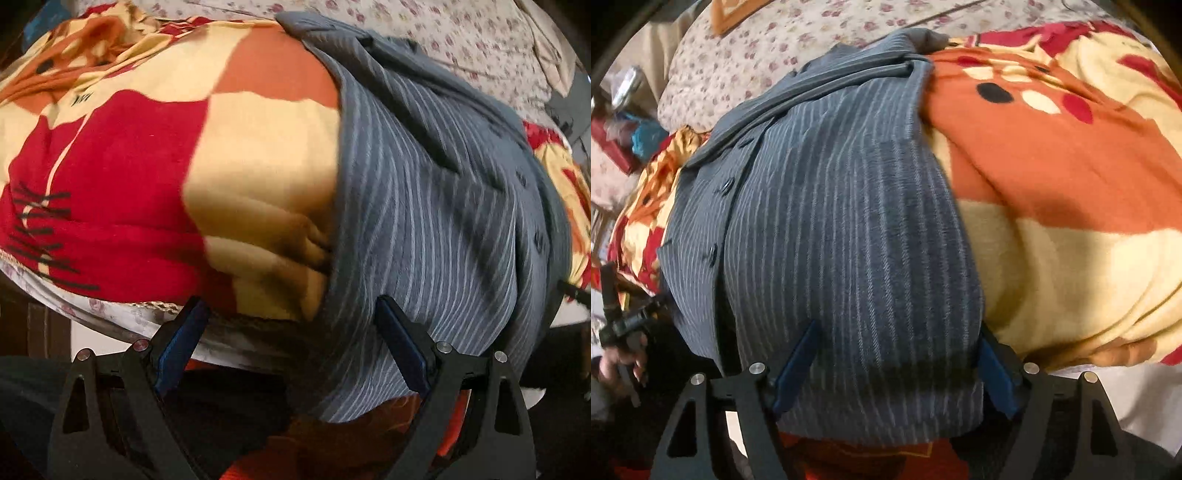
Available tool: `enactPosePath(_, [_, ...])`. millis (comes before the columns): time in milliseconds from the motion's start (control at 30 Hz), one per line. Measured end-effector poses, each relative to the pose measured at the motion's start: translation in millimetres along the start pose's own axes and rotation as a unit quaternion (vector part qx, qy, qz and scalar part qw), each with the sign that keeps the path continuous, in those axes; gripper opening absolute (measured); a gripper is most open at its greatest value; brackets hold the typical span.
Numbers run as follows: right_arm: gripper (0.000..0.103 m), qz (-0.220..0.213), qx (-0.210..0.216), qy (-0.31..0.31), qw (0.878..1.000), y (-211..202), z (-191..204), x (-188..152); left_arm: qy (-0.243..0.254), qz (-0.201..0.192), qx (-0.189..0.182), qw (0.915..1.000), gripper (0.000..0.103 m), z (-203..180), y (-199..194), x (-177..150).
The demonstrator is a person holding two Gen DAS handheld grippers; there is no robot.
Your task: Fold large clothes
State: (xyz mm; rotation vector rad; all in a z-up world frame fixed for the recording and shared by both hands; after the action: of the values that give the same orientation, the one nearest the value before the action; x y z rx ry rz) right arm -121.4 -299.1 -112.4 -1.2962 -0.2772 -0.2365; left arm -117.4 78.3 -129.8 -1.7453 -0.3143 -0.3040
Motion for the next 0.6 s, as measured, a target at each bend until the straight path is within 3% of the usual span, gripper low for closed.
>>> enactPosePath(100, [0.081, 0.012, -0.022, -0.043, 0.999, 1, 11, -10, 0.001, 0.010, -0.007, 0.9999, 0.086, -2, 1, -3])
enactPosePath(167, [0.078, 0.022, 0.002, -0.053, 0.998, 0, 19, -13, 0.006, 0.010, -0.012, 0.9999, 0.076, -4, -2, -4])
enactPosePath(267, [0.073, 0.022, 0.041, -0.051, 0.998, -9, 26, -16, 0.011, 0.012, -0.036, 0.9992, 0.043, -12, -8, -9])
enactPosePath(300, [0.073, 0.023, 0.054, -0.047, 0.997, -11, 25, -16, 0.015, 0.017, -0.063, 0.9977, 0.021, -20, -9, -12])
enactPosePath(333, [0.073, 0.022, 0.057, -0.046, 0.997, -11, 25, -15, 0.022, 0.019, -0.074, 0.9969, 0.018, -25, -9, -13])
enactPosePath(600, [0.073, 0.060, 0.008, -0.060, 0.996, 12, 20, -24, 0.036, 0.018, -0.058, 0.9975, 0.021, -31, -6, -15])
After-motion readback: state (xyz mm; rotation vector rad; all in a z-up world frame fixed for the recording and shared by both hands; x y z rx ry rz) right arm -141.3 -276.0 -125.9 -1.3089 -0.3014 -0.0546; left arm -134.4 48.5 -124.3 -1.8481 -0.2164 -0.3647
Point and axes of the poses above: each gripper's, at about its wrist camera, not at the fingertips, and y roughly the way its jaws point, z to its left, x to its top, the point moved 8 cm from there along y, roughly the way its jaws point, and after that the axes turned 4 degrees about -x, right-handed, at the moved point
